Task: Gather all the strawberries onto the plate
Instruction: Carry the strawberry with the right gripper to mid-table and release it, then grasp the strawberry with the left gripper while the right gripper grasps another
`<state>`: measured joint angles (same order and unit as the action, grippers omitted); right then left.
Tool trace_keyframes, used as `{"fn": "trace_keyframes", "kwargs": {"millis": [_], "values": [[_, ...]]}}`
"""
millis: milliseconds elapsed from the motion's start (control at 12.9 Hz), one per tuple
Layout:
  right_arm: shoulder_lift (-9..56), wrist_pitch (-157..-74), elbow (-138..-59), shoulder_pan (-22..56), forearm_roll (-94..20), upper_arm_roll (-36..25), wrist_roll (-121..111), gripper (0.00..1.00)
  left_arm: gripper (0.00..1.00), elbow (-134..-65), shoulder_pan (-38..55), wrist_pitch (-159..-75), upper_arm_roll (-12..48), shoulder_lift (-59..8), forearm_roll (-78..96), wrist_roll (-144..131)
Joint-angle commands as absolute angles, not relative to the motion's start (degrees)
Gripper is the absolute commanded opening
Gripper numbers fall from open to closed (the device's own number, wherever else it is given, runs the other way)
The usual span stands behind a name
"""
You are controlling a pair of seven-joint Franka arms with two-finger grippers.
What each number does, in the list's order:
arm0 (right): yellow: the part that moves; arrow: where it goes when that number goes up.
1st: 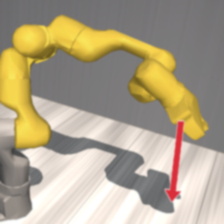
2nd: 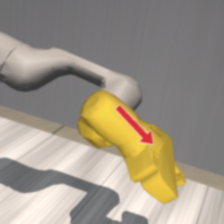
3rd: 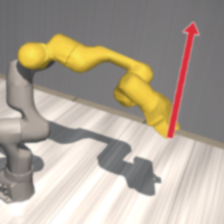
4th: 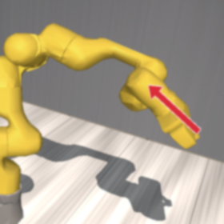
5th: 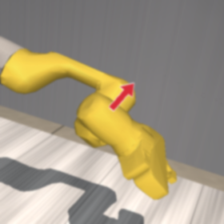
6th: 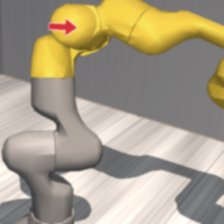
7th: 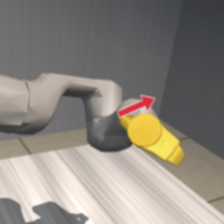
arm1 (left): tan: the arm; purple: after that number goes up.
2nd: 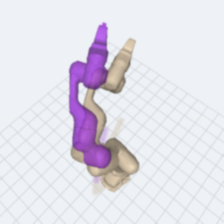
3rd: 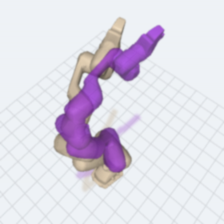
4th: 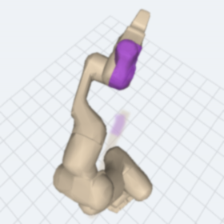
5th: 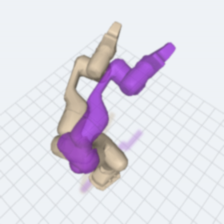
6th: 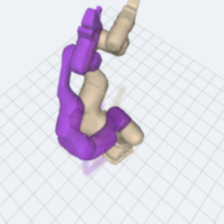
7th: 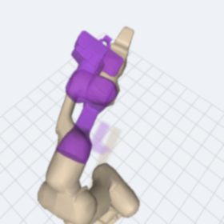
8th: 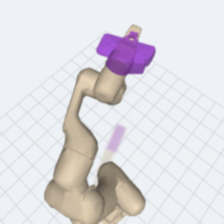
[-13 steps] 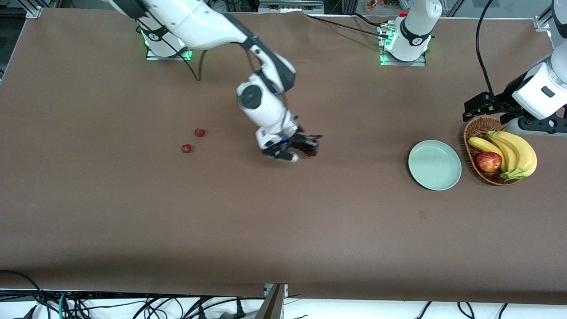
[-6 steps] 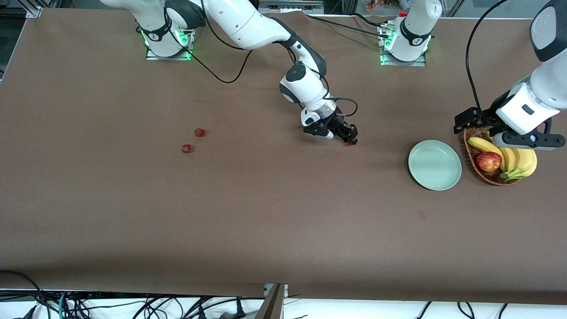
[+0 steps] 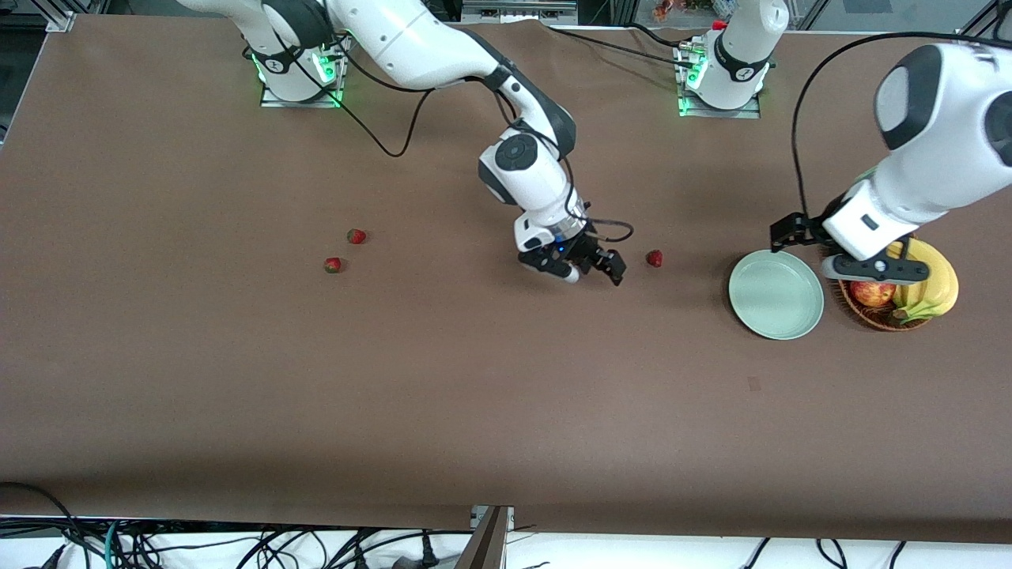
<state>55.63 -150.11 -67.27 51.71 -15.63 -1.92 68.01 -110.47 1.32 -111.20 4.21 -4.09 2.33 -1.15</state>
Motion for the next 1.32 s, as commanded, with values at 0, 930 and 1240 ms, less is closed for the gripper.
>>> {"fn": "trace_keyframes", "kwargs": {"millis": [0,930,1240], "values": [[49.8,-133.2,-68.6,46.3,-15.0,-2.1,53.9,0.84,1.00,-117.1,0.9,-118.6,7.7,-3.0,1.5,-6.0],[29.2,-123.0,-107.2,42.7,-15.0,-23.0,8.7,0.85,1.00,-133.9,0.6,-153.5,16.6,-20.3,-14.4,-37.8],[27.6,-128.5,-116.1,42.7,-15.1,-25.0,6.0,0.85,1.00,-134.9,0.6,-153.5,17.0,-21.2,-15.7,-43.3]]}}
